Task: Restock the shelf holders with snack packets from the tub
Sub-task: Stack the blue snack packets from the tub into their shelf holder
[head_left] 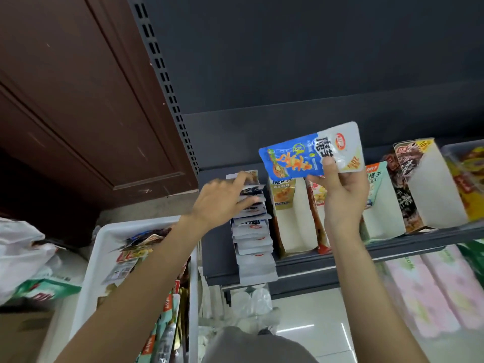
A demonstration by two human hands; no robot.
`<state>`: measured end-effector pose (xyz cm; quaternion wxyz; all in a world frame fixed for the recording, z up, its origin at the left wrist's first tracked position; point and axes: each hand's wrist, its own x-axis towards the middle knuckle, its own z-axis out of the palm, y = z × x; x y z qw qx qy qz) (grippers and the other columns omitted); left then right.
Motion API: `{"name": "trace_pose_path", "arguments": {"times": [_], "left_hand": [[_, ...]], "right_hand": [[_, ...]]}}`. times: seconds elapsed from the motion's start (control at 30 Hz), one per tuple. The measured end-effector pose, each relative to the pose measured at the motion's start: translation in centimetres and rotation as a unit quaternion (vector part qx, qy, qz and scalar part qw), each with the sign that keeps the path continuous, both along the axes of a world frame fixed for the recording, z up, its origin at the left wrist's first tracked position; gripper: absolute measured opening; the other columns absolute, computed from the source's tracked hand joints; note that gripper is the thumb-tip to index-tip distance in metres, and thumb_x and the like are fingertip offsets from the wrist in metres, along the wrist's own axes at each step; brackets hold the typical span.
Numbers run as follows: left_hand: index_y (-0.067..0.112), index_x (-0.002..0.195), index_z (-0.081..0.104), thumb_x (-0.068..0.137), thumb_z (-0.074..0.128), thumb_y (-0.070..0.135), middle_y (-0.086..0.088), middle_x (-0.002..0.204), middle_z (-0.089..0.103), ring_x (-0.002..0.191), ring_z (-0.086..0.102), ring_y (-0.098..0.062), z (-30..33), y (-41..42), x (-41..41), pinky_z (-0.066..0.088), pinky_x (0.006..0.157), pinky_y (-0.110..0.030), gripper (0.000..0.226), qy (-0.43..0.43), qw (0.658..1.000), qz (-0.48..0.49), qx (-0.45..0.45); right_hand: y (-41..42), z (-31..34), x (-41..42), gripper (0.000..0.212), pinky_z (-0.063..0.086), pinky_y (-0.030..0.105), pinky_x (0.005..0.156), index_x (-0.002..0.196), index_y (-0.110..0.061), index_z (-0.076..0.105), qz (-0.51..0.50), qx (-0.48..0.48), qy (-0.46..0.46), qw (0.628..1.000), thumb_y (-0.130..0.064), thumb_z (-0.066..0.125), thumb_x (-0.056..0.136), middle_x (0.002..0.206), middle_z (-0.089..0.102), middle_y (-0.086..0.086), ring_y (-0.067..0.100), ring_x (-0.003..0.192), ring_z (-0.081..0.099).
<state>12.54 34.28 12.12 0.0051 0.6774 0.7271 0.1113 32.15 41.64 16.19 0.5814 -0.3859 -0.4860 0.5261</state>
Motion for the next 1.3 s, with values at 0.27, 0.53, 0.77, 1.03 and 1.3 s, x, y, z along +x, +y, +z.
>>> {"name": "trace_pose_path", "arguments": {"times": [0.27,0.53,0.77,1.03,1.3], "left_hand": [[0.027,0.117,0.065,0.090,0.060,0.036,0.009,0.121,0.062,0.111,0.057,-0.015,-0.6,-1.6,-0.3,0.043,0.089,-0.029,0.028,-0.033,0.999,0.012,0.010],[0.035,0.120,0.063,0.096,0.041,0.050,0.012,0.114,0.066,0.099,0.063,-0.015,-1.0,-2.0,0.2,0.045,0.078,-0.029,0.035,-0.051,0.998,0.045,0.016],[0.012,0.102,0.073,0.073,0.081,0.019,-0.004,0.095,0.072,0.081,0.068,-0.024,-0.5,-3.4,0.4,0.056,0.067,-0.033,0.031,-0.053,0.990,0.013,0.127],[0.017,0.087,0.077,0.079,0.075,0.019,0.000,0.080,0.073,0.062,0.067,-0.020,-0.5,-3.4,1.0,0.049,0.053,-0.025,0.008,-0.078,0.986,0.035,0.144],[0.014,0.116,0.067,0.088,0.066,0.023,-0.003,0.109,0.070,0.097,0.065,-0.022,-0.7,-6.0,0.0,0.051,0.082,-0.033,0.029,-0.109,0.982,0.053,0.143]], "right_hand": [[2.1,0.1,-2.9,0.009,0.058,0.034,0.071,0.103,-0.020,0.059,0.145,0.101,-0.139,0.974,-0.020,0.057,0.094,0.093,0.068,-0.020,0.007,0.094,0.067],[2.8,-1.3,-6.0,0.012,0.053,0.041,0.067,0.103,-0.015,0.061,0.237,0.212,-0.352,0.881,-0.021,0.057,0.093,0.082,0.067,-0.002,0.018,0.076,0.067],[2.2,-2.2,-7.0,0.007,0.041,0.028,0.058,0.091,-0.014,0.070,0.173,0.358,-0.525,0.752,-0.015,0.067,0.085,0.089,0.067,0.000,0.021,0.080,0.061],[2.1,-2.5,-8.5,0.013,0.032,0.030,0.060,0.089,-0.020,0.068,0.206,0.329,-0.666,0.637,-0.019,0.056,0.090,0.086,0.068,0.005,0.032,0.084,0.063],[-0.1,-1.1,-7.2,0.020,0.048,0.035,0.080,0.108,-0.018,0.070,0.169,0.323,-0.571,0.735,-0.026,0.063,0.091,0.098,0.071,0.001,0.023,0.090,0.065]]}}
